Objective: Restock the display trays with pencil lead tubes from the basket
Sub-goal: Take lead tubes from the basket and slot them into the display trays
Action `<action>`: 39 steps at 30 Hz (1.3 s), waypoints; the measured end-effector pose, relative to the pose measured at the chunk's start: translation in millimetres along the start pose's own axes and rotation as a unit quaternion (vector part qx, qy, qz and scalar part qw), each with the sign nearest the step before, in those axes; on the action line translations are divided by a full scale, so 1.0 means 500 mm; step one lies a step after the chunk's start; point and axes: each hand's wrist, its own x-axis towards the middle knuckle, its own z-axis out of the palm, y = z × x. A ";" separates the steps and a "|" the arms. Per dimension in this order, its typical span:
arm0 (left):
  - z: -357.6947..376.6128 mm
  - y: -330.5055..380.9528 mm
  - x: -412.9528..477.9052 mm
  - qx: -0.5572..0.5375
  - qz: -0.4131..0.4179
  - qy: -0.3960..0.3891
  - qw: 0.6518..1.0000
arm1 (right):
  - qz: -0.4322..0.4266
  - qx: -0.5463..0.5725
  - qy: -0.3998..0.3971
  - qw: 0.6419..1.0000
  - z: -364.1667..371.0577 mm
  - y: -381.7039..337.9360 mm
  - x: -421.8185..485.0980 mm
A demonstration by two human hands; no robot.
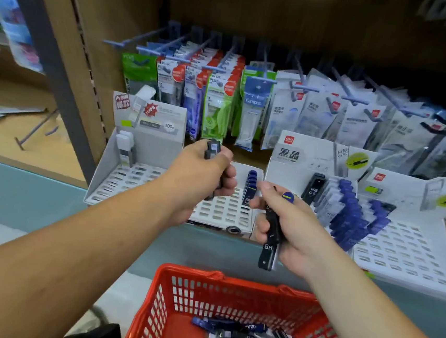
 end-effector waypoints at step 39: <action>0.012 -0.051 -0.054 0.127 -0.101 -0.145 0.976 | -0.123 -0.163 0.084 0.975 -0.056 -0.020 -0.009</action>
